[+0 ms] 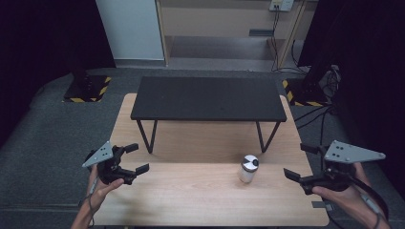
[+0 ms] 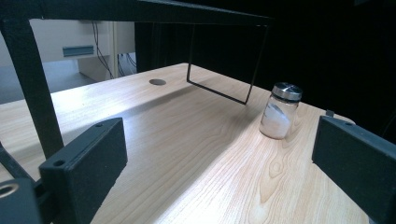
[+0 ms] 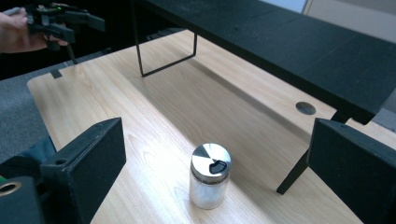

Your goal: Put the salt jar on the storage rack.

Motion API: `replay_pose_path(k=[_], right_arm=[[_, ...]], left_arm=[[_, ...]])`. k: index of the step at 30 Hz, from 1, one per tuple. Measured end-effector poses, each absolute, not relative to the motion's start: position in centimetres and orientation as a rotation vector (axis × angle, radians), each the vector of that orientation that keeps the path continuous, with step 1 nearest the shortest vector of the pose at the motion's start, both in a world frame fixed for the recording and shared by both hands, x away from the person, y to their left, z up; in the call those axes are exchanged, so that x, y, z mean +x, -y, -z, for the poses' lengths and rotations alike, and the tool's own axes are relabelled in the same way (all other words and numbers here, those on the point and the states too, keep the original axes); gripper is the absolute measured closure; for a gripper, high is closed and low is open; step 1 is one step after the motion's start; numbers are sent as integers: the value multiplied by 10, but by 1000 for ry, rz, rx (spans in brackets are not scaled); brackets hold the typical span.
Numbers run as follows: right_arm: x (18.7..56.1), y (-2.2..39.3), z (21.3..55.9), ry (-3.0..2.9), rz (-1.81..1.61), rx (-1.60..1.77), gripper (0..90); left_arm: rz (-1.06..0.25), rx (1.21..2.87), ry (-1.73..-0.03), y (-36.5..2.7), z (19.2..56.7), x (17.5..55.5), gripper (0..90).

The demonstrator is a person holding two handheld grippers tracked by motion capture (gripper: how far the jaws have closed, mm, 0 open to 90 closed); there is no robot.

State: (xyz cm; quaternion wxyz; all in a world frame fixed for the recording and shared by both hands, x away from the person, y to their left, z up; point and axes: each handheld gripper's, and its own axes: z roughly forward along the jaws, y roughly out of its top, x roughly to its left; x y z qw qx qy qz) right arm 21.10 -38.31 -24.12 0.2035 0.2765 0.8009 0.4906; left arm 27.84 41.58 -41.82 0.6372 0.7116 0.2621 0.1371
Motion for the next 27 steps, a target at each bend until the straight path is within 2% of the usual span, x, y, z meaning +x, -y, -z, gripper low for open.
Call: replay_pose_path(k=[27], right_arm=[[267,350,303,-2334,-1314,867,42]], left_arm=[[-312,1627,-598,-416,418,279,22]])
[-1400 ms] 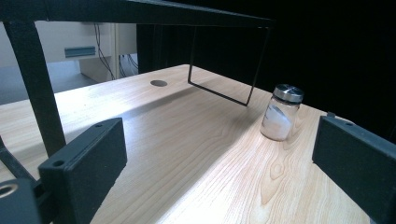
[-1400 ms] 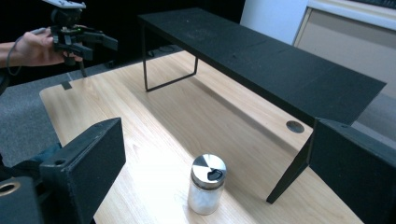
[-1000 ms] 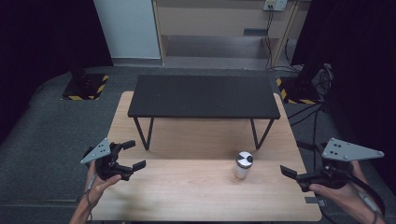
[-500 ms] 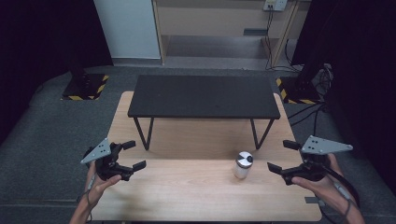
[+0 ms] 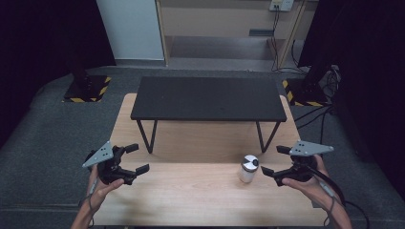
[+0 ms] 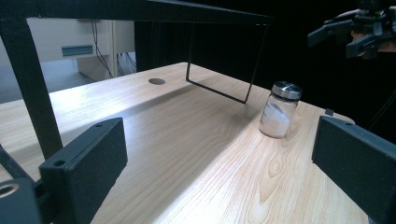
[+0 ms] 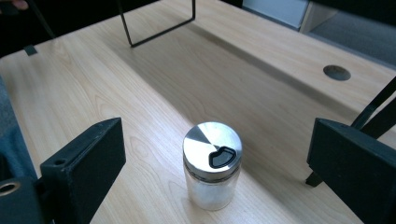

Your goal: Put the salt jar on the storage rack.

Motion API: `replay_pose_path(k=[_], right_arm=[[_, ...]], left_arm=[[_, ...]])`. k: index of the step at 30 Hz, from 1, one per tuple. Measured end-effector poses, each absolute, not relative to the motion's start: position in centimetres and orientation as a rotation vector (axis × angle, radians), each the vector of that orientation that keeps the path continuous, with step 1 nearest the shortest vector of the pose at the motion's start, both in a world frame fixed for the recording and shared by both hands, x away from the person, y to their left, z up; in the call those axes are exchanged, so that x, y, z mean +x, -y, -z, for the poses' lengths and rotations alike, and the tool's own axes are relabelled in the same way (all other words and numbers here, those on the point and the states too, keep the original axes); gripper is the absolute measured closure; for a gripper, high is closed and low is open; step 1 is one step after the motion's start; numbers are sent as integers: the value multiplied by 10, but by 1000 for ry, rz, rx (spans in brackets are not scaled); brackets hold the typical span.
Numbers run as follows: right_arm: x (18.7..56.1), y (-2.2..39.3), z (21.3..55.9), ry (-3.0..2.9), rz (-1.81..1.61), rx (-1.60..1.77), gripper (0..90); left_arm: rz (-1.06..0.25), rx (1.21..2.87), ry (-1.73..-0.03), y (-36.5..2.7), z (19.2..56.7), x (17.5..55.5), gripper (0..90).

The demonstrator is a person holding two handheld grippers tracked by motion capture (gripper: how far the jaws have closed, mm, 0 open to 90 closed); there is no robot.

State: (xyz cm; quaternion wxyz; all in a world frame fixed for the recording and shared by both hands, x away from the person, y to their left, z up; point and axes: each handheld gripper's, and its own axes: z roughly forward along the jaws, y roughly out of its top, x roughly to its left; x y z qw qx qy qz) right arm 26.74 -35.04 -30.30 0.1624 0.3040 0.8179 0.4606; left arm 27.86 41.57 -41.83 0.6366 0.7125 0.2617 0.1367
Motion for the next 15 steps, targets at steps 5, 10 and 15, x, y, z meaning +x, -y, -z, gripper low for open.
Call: replay_pose_path(k=[5,10,15], right_arm=[[275,342,312,-2354,-1283,880,42],[280,337,319,-2370,-1260,889,42],[288,329,328,-2401,-1218,901,42]], left_arm=[[-312,1629,-597,-416,418,279,22],[-312,1629,-597,-416,418,279,23],[-312,1629,-597,-416,418,279,23]])
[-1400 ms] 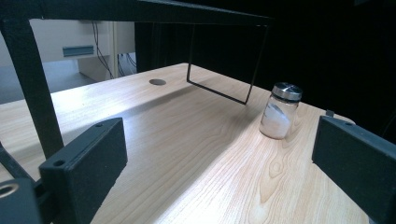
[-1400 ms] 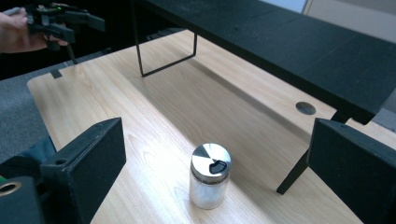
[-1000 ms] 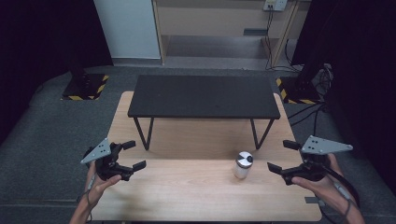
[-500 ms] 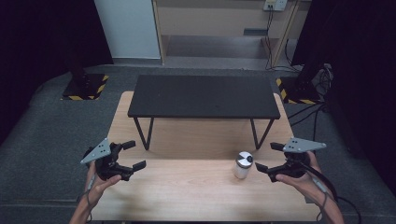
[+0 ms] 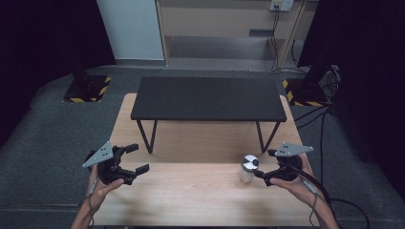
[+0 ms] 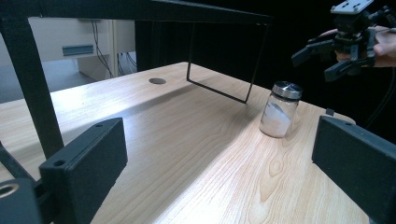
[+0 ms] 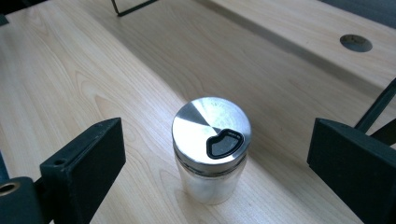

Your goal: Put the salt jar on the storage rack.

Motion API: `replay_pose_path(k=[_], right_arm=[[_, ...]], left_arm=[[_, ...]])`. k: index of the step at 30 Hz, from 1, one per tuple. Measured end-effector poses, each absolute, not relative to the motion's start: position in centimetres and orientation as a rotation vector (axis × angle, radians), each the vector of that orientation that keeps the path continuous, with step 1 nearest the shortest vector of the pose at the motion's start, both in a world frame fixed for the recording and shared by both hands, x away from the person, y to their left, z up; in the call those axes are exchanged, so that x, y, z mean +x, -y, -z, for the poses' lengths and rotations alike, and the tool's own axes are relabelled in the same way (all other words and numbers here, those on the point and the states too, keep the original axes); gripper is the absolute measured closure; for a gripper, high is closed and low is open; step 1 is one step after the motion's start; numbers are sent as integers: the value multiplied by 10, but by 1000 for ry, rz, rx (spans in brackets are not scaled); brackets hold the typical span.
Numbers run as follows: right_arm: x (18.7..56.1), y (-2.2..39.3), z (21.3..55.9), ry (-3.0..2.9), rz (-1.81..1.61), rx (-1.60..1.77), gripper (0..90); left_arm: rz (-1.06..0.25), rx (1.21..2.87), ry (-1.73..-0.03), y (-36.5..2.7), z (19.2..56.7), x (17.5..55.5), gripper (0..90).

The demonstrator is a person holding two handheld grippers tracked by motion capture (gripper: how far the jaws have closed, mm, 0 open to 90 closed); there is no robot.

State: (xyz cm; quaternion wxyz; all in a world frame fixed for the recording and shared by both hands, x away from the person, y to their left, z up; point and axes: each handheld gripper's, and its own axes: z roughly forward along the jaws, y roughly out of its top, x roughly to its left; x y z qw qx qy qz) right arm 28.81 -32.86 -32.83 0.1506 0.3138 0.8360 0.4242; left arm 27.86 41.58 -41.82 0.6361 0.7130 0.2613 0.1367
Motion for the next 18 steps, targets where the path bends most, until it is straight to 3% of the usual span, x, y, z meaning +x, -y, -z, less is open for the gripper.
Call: replay_pose_path(k=[18], right_arm=[[313,303,350,-2473,-1136,892,76]], left_arm=[[-312,1629,-599,-416,418,278,23]])
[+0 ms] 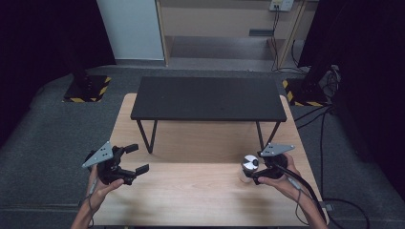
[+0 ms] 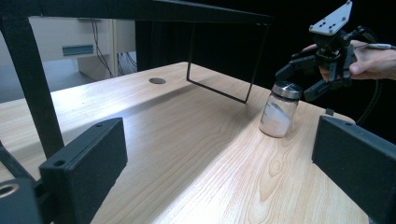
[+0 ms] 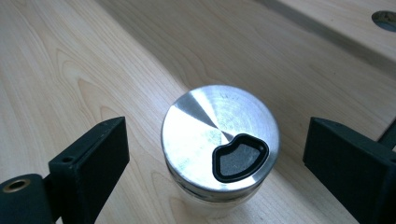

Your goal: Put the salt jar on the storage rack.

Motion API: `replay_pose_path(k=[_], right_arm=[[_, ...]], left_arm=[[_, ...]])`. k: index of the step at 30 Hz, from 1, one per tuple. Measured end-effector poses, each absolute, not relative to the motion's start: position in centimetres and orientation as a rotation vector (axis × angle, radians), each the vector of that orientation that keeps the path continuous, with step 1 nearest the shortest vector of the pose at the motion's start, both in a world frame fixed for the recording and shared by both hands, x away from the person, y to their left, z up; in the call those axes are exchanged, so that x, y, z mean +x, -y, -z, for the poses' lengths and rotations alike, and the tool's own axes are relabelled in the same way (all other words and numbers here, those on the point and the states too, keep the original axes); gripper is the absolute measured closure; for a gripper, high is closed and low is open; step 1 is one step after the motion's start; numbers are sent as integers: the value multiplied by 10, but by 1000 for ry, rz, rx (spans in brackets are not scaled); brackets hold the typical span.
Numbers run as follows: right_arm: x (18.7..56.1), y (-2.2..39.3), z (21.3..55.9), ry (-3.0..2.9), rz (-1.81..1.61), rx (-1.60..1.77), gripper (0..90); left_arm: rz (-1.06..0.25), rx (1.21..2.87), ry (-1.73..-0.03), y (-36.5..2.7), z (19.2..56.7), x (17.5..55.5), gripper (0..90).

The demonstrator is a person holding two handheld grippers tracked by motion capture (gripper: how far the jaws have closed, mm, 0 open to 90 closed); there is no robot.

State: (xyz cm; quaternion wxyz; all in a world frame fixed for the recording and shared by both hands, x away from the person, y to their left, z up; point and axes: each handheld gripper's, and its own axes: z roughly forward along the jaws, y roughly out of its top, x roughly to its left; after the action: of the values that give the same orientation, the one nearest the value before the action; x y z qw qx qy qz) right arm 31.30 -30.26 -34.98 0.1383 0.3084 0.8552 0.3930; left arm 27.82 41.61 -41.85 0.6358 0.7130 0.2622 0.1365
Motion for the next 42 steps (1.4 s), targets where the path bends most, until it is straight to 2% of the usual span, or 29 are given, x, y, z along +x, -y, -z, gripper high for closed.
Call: replay_pose_path(k=[5,9,29,35,42], right_arm=[[316,298,360,-2459,-1115,913,115],[320,299,366,-2466,-1149,890,322],[308,292,352,-2419,-1134,857,346],[295,297,329,-2360,-1187,863,346],[281,306,283,-2316,-1204,884,346]], left_arm=[[-311,1630,-599,-416,418,278,22],[-311,1629,-598,-416,418,278,22],[-315,1624,-597,-417,418,277,22],[-315,1624,-599,-416,418,276,22],[-317,1622,-598,-416,418,275,23]])
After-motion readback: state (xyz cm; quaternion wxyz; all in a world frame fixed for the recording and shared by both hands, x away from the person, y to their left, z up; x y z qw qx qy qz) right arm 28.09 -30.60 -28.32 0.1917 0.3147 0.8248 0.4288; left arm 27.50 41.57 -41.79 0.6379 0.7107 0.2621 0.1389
